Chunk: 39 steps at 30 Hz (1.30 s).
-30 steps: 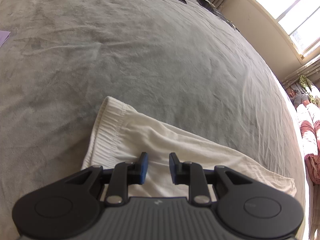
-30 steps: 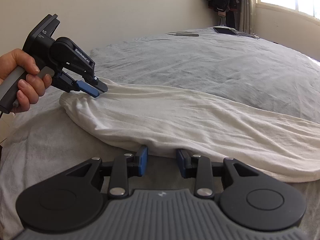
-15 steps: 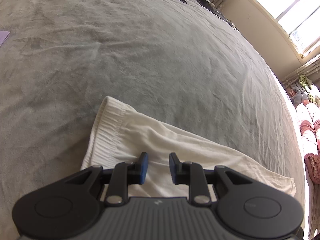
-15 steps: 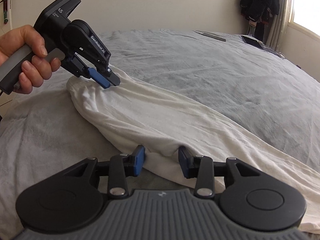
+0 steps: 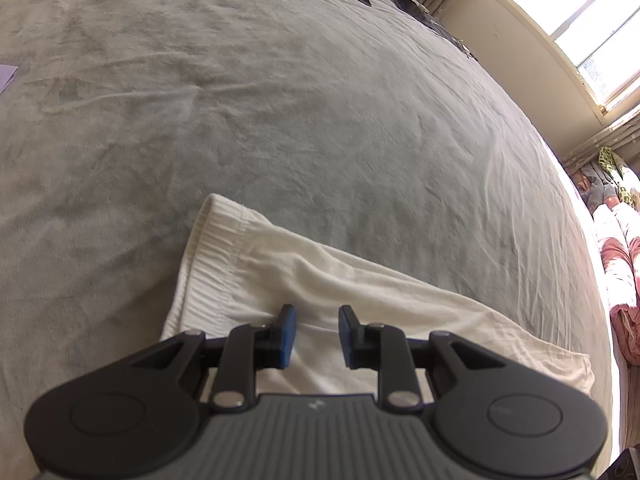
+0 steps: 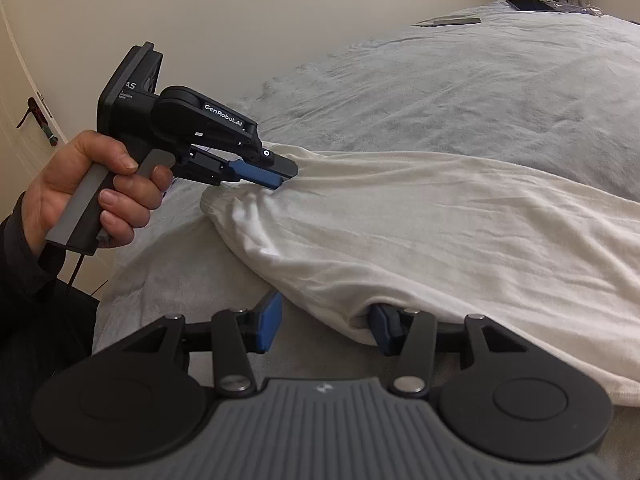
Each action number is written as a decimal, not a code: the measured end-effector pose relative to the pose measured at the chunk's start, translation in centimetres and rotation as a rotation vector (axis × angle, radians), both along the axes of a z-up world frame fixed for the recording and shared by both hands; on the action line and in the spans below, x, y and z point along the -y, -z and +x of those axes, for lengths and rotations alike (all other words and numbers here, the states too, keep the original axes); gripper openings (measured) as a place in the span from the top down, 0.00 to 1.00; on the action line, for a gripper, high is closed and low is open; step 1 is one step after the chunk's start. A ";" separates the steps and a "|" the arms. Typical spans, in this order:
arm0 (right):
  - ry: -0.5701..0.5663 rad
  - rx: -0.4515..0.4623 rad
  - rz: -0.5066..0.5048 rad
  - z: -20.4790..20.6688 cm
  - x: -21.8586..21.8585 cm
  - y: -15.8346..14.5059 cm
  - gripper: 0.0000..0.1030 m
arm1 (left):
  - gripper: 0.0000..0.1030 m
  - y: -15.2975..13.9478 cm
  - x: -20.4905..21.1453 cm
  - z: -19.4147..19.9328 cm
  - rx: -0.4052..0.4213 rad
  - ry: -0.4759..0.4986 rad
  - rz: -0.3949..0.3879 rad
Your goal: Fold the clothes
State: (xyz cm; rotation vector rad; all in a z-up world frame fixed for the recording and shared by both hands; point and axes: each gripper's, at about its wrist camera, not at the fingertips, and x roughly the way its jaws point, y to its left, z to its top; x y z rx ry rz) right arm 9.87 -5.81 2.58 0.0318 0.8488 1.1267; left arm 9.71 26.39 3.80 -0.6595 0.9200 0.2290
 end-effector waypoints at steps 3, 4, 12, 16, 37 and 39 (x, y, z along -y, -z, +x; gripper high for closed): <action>0.039 -0.029 0.091 -0.4 1.2 -0.6 0.61 | 0.77 0.0 0.0 0.0 -0.001 0.001 0.003; 0.046 -0.043 0.134 -0.8 1.9 -0.9 0.63 | 0.77 0.0 0.0 0.0 -0.001 0.001 0.004; 0.023 -0.072 0.109 -3.6 3.2 0.3 0.63 | 0.77 0.0 0.1 0.0 -0.003 0.004 0.015; 0.044 -0.084 0.136 -3.8 3.9 0.4 0.63 | 0.77 0.0 0.1 0.1 -0.006 0.007 0.020; 0.201 0.005 0.107 -6.2 3.9 1.4 0.92 | 0.76 0.0 0.1 0.0 -0.008 0.011 0.028; 0.211 0.002 0.098 -6.2 3.8 1.4 0.93 | 0.76 0.0 0.3 0.0 -0.010 0.015 0.041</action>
